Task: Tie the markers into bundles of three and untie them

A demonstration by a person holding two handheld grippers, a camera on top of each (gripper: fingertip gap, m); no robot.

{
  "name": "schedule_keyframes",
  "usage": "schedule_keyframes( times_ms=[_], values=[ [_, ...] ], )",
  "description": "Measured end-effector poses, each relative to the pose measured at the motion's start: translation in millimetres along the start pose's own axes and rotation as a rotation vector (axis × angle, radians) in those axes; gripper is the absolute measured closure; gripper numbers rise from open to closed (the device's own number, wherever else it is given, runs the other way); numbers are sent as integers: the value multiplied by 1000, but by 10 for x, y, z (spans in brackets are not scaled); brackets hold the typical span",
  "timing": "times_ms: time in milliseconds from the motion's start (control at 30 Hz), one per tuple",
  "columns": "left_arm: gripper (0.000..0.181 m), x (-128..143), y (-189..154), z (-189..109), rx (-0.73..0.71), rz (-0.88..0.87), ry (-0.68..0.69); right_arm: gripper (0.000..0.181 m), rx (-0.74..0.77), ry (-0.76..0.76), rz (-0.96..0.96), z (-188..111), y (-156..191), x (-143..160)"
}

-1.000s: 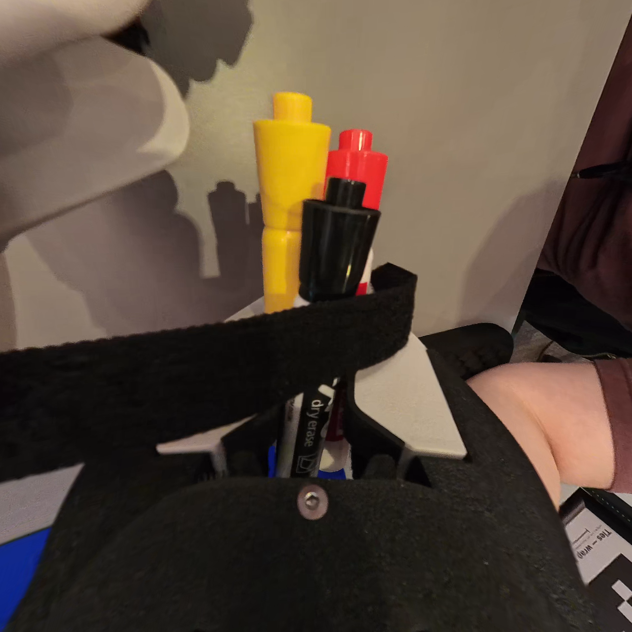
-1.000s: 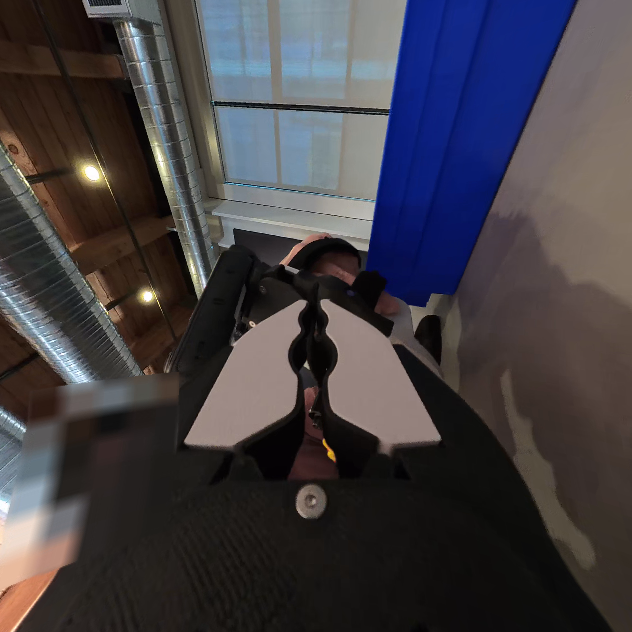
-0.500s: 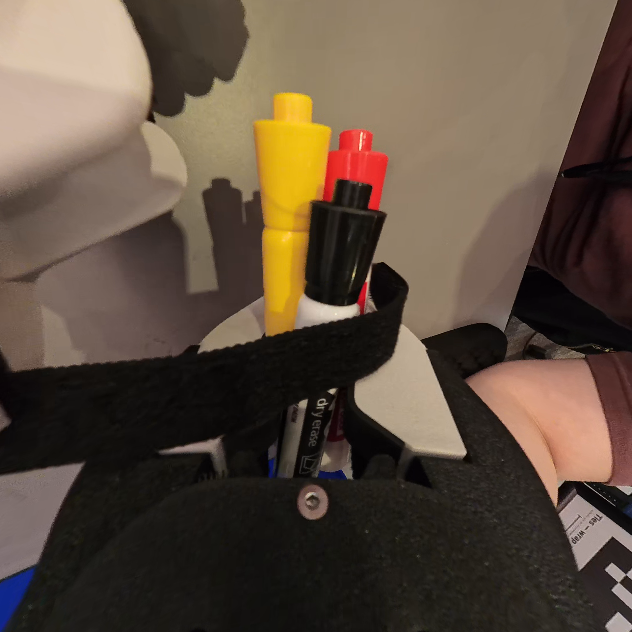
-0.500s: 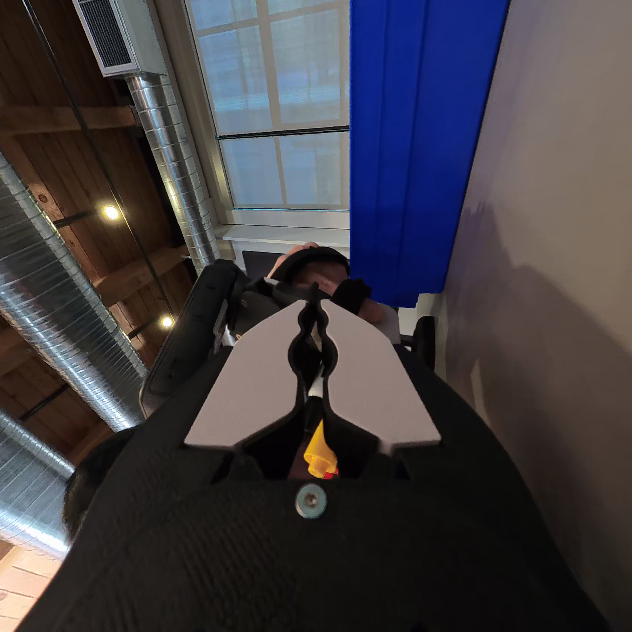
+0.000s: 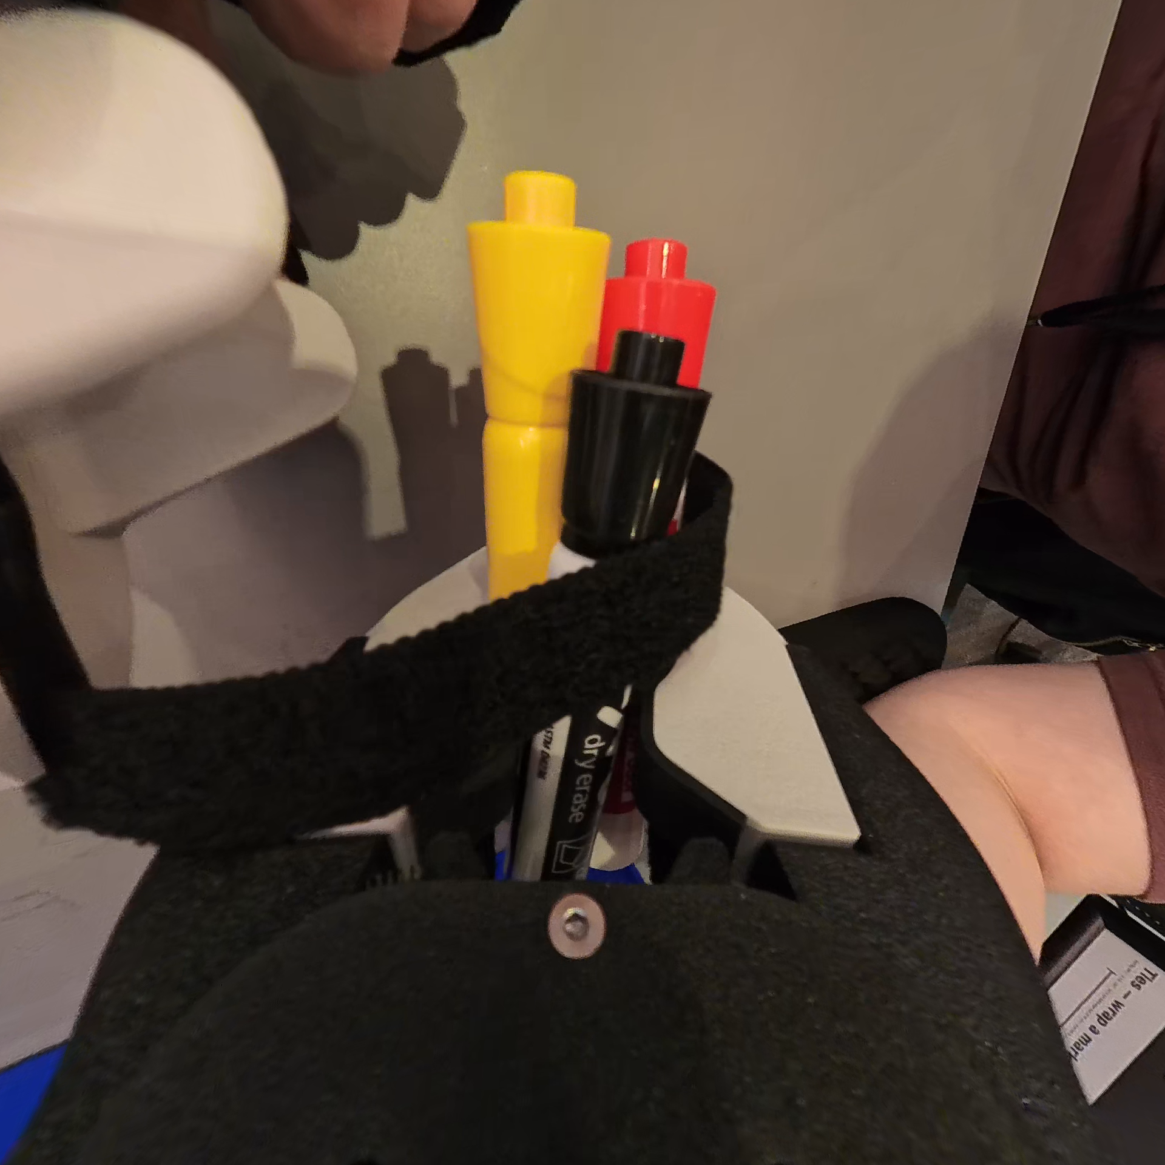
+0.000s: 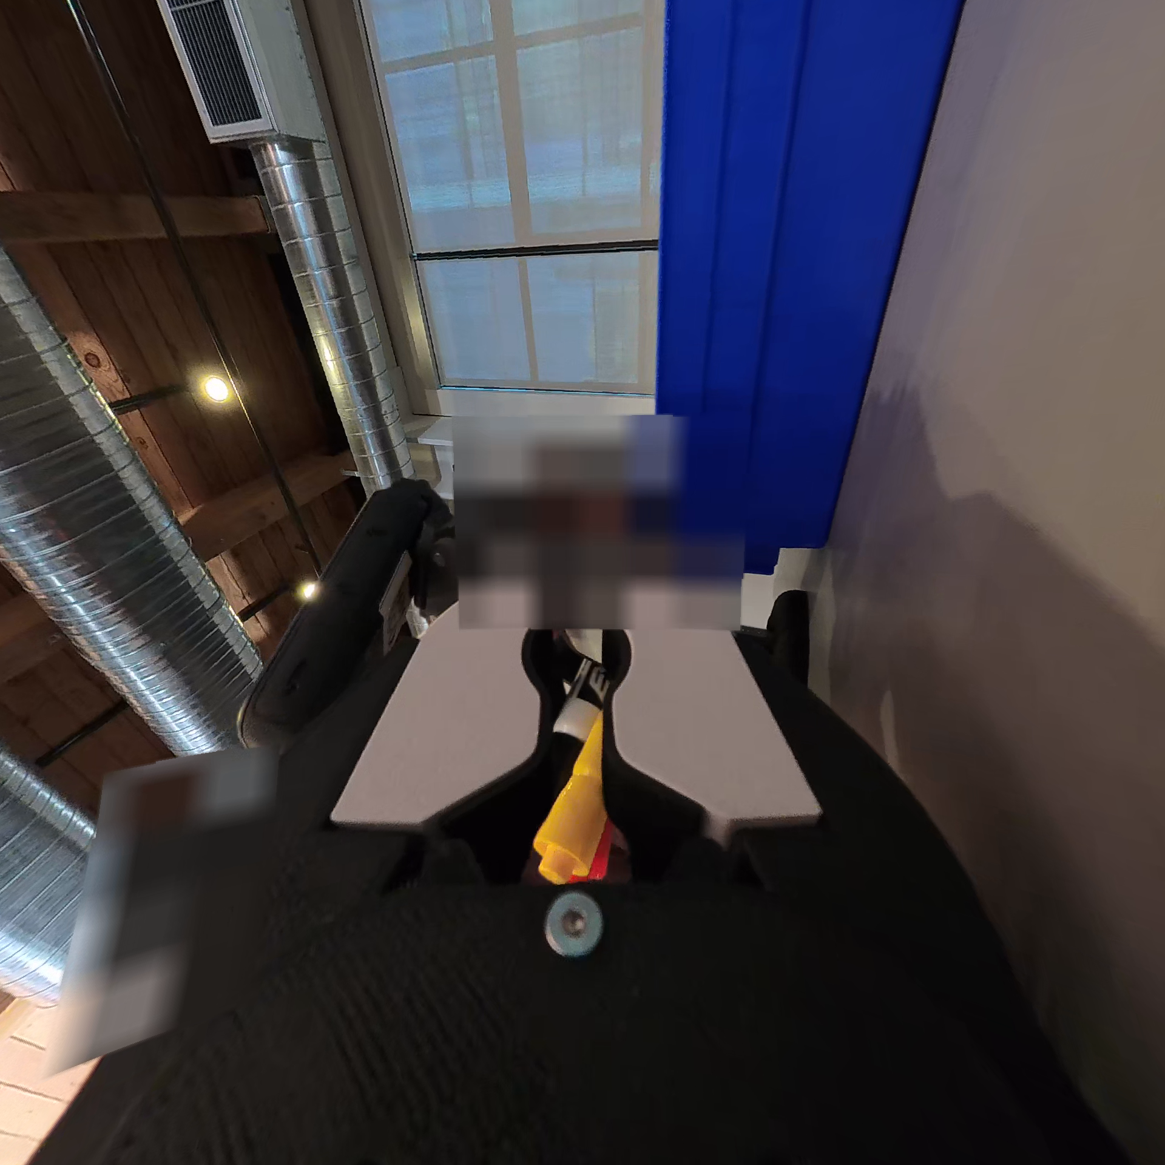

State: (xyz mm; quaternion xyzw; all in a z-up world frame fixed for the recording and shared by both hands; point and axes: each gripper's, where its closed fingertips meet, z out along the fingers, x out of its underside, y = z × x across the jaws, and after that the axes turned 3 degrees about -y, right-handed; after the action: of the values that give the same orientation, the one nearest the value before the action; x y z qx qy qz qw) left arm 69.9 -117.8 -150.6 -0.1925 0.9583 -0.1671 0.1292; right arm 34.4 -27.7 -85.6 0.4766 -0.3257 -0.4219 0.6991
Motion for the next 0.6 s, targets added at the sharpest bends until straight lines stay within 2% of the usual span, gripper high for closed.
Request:
schedule_keyframes(
  times_ms=[33, 600],
  values=[
    [140, 2, 9, -9, -6, -1, -3, 170, -3, -1, -5, 0, 17, 4],
    [141, 4, 36, -127, -59, 3, -48, 161, 16, 34, -63, 4, 96, 127]
  ],
)
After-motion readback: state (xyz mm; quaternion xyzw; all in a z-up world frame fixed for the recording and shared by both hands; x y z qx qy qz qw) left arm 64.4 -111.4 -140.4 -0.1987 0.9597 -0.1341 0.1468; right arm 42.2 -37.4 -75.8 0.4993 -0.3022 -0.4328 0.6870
